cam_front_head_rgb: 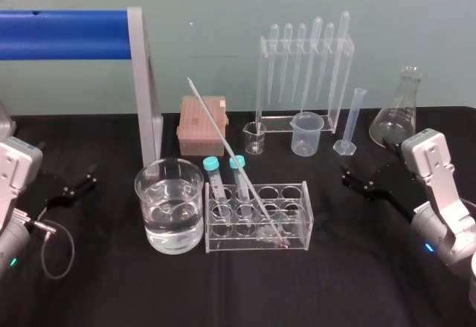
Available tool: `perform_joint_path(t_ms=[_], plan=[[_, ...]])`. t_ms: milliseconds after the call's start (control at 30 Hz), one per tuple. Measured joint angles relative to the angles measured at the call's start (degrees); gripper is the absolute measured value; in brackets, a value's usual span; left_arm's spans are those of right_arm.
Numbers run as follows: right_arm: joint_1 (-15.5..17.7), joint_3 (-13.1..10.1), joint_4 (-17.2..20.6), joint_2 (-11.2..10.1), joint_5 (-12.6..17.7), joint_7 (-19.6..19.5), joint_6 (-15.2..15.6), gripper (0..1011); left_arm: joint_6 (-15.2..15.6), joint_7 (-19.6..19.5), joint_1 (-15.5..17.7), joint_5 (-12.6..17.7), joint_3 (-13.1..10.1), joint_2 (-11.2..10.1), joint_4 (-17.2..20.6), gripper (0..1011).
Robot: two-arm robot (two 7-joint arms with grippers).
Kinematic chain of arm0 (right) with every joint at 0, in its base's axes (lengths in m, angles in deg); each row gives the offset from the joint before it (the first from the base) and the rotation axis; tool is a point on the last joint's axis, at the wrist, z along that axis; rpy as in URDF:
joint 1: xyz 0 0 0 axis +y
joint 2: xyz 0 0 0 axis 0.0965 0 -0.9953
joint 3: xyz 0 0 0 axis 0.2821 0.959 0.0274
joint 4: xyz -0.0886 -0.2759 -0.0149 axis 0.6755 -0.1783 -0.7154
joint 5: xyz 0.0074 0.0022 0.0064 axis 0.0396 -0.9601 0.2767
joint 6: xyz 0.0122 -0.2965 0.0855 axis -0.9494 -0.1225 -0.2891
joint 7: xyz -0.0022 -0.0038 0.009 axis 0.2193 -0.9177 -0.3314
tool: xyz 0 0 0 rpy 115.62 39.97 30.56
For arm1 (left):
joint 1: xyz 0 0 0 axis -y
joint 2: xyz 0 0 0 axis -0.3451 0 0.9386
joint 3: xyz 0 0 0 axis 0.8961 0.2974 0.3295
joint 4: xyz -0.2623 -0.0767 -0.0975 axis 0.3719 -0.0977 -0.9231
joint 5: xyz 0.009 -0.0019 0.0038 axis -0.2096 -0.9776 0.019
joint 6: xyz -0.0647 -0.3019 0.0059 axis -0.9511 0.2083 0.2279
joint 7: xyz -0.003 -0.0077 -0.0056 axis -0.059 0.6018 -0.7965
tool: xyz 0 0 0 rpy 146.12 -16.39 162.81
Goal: Hold the thermometer with one hand and immerse one end into the beaker, then reinsert it into the test tube rack.
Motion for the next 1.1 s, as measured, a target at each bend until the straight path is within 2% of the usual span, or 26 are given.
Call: perform_joint_path(t_ms=[1100], plan=[[0.0, 0.0, 0.0, 0.0, 0.0, 0.0, 0.0, 1003, 0.0, 0.0, 0.0, 0.0, 0.0, 0.0, 0.0, 1008]])
